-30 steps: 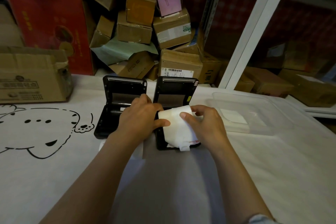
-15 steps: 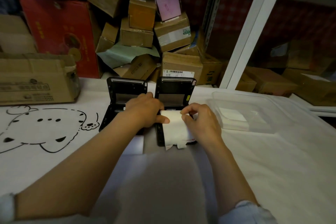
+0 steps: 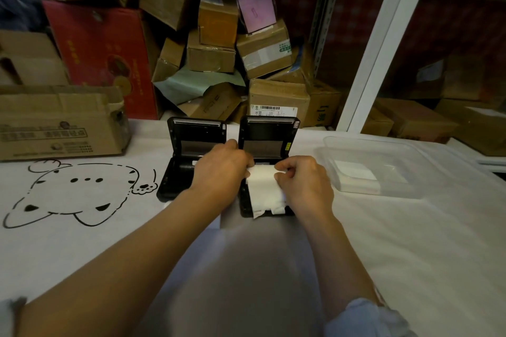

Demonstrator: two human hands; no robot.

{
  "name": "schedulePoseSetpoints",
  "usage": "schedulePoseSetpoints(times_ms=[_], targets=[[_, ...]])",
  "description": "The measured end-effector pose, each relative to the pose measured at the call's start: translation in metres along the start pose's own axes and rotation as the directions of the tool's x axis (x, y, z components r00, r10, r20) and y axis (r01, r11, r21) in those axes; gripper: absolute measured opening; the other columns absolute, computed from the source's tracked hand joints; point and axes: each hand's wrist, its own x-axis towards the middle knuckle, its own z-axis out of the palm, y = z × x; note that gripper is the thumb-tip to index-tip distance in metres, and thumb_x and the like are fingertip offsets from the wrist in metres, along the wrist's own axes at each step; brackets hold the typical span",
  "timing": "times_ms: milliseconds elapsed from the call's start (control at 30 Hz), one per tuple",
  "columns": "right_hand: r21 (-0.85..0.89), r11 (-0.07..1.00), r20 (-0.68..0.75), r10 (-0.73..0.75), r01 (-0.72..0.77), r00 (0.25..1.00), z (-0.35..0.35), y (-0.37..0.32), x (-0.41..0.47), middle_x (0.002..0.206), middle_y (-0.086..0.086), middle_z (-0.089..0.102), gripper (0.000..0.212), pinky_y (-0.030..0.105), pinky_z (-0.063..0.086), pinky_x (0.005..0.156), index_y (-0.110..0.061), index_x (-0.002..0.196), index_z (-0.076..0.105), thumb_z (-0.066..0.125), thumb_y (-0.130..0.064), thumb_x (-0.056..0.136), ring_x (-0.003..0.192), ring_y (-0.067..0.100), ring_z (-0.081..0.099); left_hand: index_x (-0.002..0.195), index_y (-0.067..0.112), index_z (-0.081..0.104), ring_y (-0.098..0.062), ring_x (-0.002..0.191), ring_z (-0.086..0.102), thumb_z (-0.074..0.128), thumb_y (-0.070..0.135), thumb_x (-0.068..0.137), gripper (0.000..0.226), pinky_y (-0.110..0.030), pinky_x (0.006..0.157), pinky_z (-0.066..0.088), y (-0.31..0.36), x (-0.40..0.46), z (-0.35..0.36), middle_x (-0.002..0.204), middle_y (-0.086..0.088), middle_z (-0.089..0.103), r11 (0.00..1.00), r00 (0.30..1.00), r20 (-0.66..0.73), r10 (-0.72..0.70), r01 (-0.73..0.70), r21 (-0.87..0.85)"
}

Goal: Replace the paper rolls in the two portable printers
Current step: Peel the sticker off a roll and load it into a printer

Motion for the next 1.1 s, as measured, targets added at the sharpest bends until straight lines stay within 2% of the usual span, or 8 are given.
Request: schedulePoseSetpoints(times_ms=[234,334,467,667,801,901,1001,1101], targets=[[0.027,0.999,0.088,0.018,-0.02,0.996,0.0,-0.008,0.001,0.124,0.0,0.063,0.032,0.024,0.041,0.08,-0.021,0.126,0.062,0.059,-0.021,0.094,0.107,0.019,0.059,0.097,0.025,0.069,-0.023,0.096,0.062,0.052,0.02,0.094,0.019,-0.04,0.085,0.054,-0.007,0.015,0.002,0.112,-0.003,0.066,0.984,0.992,0.1,-0.075,0.09,-0.154],[0.033,0.999,0.2,0.01,-0.017,0.98,-0.005,-0.007,0.004,0.122,0.002,0.064,0.037,0.026,0.045,0.088,-0.018,0.128,0.06,0.062,-0.019,0.091,0.106,0.019,0.059,0.115,0.024,0.066,-0.02,0.102,0.061,0.051,0.03,0.095,0.026,-0.041,0.091,0.051,-0.008,0.014,-0.004,0.118,-0.001,0.065,0.969,0.983,0.174,-0.064,0.103,-0.226],[0.051,0.998,0.262,0.012,-0.026,0.965,-0.007,-0.005,0.005,0.104,0.003,0.069,0.045,0.038,0.051,0.095,-0.016,0.128,0.059,0.07,-0.018,0.085,0.099,0.02,0.063,0.134,0.032,0.048,-0.024,0.116,0.047,0.053,0.037,0.092,0.043,-0.039,0.093,0.048,-0.004,0.001,-0.004,0.128,-0.005,0.046,0.997,0.996,0.091,-0.021,0.027,-0.066],[-0.01,1.0,0.247,0.015,-0.013,0.969,-0.007,-0.007,0.003,0.113,0.002,0.067,0.049,0.038,0.05,0.094,-0.021,0.13,0.057,0.072,-0.024,0.083,0.104,0.021,0.062,0.124,0.022,0.057,-0.024,0.117,0.049,0.057,0.019,0.091,0.034,-0.037,0.09,0.049,0.008,-0.011,0.002,0.129,-0.003,0.049,0.978,0.982,-0.024,0.186,-0.183,0.097],[-0.137,0.989,0.294,-0.01,0.052,0.956,-0.016,-0.011,0.0,0.121,0.002,0.062,0.054,0.035,0.05,0.091,-0.024,0.134,0.051,0.07,-0.03,0.084,0.108,0.021,0.06,0.119,0.019,0.054,-0.023,0.108,0.056,0.062,0.015,0.085,0.035,-0.035,0.088,0.05,0.009,-0.012,0.003,0.12,-0.003,0.057,0.959,0.973,0.039,0.225,-0.229,0.169],[-0.074,0.997,0.366,-0.008,0.038,0.931,-0.023,-0.01,0.0,0.114,0.002,0.059,0.062,0.033,0.053,0.083,-0.02,0.137,0.049,0.075,-0.024,0.081,0.103,0.024,0.062,0.124,0.02,0.052,-0.023,0.111,0.054,0.062,0.016,0.085,0.04,-0.033,0.087,0.048,0.009,-0.016,-0.001,0.124,-0.003,0.053,0.956,0.969,0.039,0.245,-0.248,0.159],[-0.059,0.998,0.407,0.005,0.021,0.913,-0.028,-0.009,-0.002,0.103,-0.002,0.051,0.067,0.025,0.052,0.063,-0.02,0.139,0.047,0.077,-0.018,0.079,0.085,0.019,0.065,0.127,0.023,0.051,-0.021,0.111,0.05,0.059,0.015,0.087,0.041,-0.031,0.079,0.047,0.014,-0.026,-0.001,0.125,-0.002,0.047,0.948,0.957,0.013,0.289,-0.288,0.132],[-0.047,0.999,0.406,0.021,-0.002,0.913,-0.026,-0.011,-0.003,0.106,0.002,0.057,0.068,0.025,0.055,0.062,-0.024,0.139,0.044,0.077,-0.016,0.079,0.072,0.016,0.069,0.127,0.028,0.053,-0.018,0.112,0.051,0.051,0.027,0.094,0.034,-0.03,0.083,0.046,0.014,-0.032,-0.002,0.125,0.002,0.05,0.963,0.963,0.017,0.271,-0.271,0.0]])
